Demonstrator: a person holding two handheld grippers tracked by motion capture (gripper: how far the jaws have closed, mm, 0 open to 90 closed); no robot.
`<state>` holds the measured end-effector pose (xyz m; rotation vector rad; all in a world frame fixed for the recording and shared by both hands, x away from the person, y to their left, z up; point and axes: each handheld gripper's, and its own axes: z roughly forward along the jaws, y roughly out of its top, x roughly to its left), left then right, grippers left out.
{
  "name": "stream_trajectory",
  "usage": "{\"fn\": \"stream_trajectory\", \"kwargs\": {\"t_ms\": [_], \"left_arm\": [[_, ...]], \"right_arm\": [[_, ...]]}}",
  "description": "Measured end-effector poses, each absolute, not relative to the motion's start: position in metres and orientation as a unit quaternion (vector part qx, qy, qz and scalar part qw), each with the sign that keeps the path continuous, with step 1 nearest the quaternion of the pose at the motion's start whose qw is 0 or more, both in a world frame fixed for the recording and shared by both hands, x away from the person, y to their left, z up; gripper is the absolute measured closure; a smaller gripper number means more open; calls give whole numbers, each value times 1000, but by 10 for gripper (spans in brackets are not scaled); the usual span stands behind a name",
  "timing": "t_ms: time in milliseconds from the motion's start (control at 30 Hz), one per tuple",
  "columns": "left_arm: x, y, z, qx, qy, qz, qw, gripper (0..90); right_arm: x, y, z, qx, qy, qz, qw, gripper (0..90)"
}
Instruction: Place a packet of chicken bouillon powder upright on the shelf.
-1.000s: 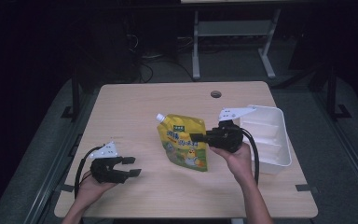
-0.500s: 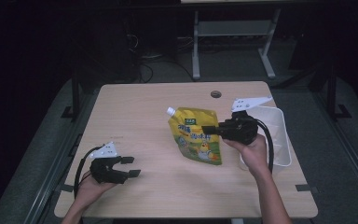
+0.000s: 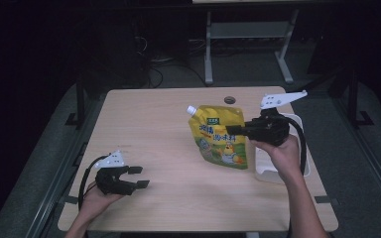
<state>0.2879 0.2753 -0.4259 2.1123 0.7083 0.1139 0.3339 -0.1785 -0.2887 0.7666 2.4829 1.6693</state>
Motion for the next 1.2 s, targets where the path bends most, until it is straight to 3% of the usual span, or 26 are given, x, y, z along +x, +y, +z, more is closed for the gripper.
{"fn": "stream_trajectory", "kwargs": {"t_ms": [1200], "left_arm": [[289, 279, -426, 847, 293, 47, 442, 348]], "right_arm": [[330, -254, -267, 300, 781, 543, 68, 898]]}}
